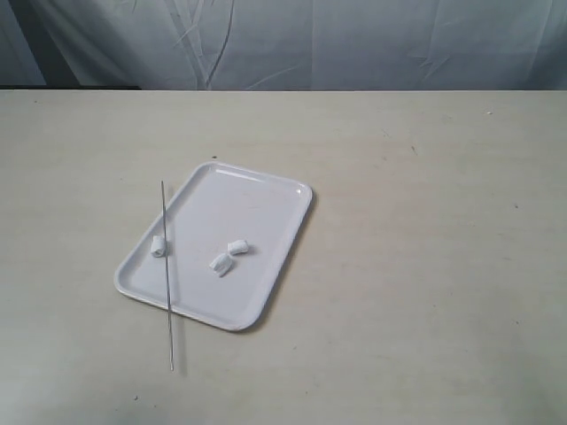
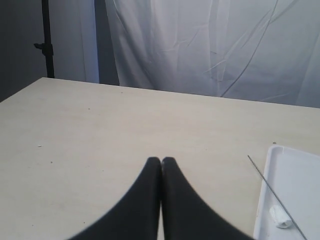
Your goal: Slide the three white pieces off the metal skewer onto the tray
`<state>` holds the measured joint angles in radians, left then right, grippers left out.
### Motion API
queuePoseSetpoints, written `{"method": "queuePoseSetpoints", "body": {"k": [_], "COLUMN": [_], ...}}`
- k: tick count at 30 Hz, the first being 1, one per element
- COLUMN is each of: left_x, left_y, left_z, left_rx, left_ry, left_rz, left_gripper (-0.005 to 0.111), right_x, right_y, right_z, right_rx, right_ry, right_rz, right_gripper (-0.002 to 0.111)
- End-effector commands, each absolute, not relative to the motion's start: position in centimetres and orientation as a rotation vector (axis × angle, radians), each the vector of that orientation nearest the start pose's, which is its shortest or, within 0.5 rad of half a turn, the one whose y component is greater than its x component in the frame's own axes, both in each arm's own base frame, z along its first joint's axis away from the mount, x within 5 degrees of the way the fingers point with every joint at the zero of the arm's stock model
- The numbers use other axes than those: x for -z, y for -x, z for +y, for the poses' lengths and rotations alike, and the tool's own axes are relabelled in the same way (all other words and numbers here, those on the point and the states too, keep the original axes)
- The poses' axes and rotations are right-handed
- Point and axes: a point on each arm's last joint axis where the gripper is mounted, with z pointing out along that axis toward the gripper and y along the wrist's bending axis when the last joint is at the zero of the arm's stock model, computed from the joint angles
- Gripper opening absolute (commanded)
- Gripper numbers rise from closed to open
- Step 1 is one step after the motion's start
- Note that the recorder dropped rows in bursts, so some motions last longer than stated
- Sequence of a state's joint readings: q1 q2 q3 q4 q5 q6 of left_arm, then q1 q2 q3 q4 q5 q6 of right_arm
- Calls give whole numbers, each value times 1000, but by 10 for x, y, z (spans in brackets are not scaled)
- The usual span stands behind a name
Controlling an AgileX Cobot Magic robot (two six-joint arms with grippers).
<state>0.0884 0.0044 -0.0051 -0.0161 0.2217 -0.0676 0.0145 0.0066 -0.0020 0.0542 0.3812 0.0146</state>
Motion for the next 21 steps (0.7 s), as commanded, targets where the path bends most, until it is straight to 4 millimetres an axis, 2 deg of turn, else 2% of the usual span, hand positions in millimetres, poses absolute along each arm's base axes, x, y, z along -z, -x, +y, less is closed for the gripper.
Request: {"method": "queuePoseSetpoints", "body": {"k": [1,21], "left_x": [-195,-195], "left_y": [-56,-56], "left_z": [4,5], "left_rx": [9,-6], "left_ry": [149,137], "left_rz": [1681,1680], "left_gripper": [0,0], "right_x": [-180,-180], "right_y": [-53,-53], "right_z": [2,3], "right_rx": [-71,-80], "right_ry": [-43,-48], "right_rz": [1857,1857], "right_gripper": [-1,-1]}}
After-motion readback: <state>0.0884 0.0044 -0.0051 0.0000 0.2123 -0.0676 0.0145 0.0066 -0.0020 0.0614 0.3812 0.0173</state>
